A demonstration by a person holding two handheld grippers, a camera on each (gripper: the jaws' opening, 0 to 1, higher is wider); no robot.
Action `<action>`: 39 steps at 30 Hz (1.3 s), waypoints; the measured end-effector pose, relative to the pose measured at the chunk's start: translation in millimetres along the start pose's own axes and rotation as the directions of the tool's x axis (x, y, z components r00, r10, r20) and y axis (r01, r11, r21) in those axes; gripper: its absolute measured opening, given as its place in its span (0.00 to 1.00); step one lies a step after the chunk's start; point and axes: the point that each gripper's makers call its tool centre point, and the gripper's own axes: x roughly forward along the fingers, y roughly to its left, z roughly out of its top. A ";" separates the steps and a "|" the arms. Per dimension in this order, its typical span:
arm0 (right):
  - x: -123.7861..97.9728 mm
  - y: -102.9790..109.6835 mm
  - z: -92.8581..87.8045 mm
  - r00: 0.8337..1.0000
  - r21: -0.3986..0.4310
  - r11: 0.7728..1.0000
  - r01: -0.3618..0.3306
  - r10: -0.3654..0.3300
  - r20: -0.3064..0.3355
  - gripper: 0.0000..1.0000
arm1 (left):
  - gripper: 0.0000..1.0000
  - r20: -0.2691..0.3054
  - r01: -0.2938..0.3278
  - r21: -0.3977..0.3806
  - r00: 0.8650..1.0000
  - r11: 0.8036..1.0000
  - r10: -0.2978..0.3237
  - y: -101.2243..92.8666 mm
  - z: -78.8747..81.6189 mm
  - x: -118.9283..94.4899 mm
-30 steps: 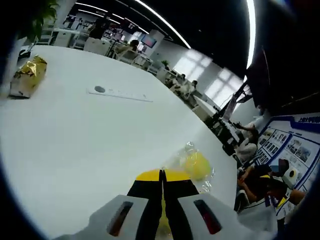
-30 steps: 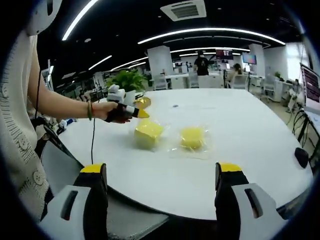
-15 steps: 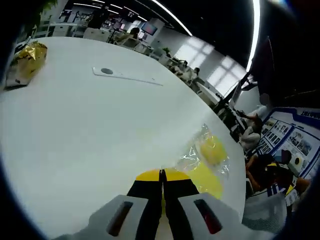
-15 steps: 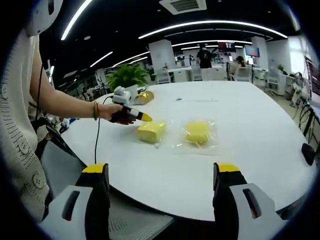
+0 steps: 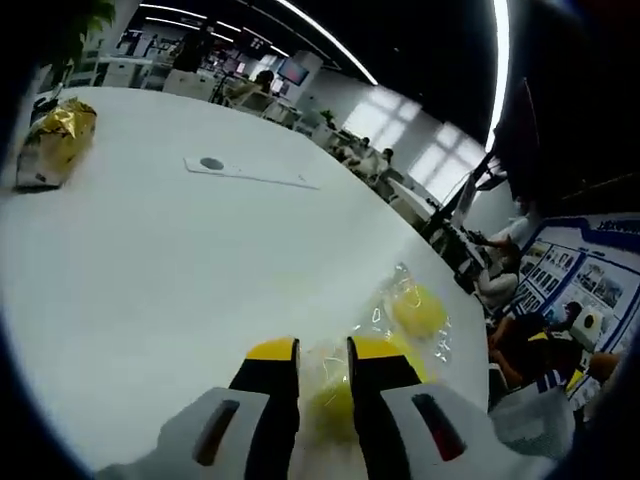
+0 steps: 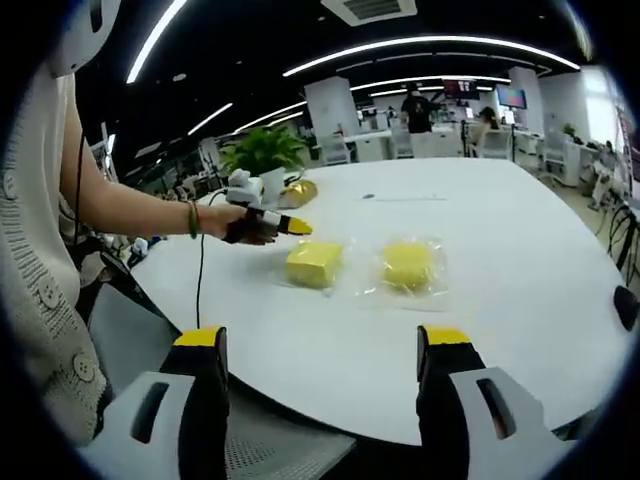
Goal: Compare the silicone blocks by pressing each to a similar depth, holding the contact briefly, and releasing to observe deformation and rebound differences across the visible hardness samples.
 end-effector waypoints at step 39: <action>1.0 8.6 34.9 0.987 -0.048 0.991 -0.123 0.127 0.093 0.81 | 0.63 0.200 -0.040 0.332 0.979 0.942 -0.029 -160.4 -42.8 -159.3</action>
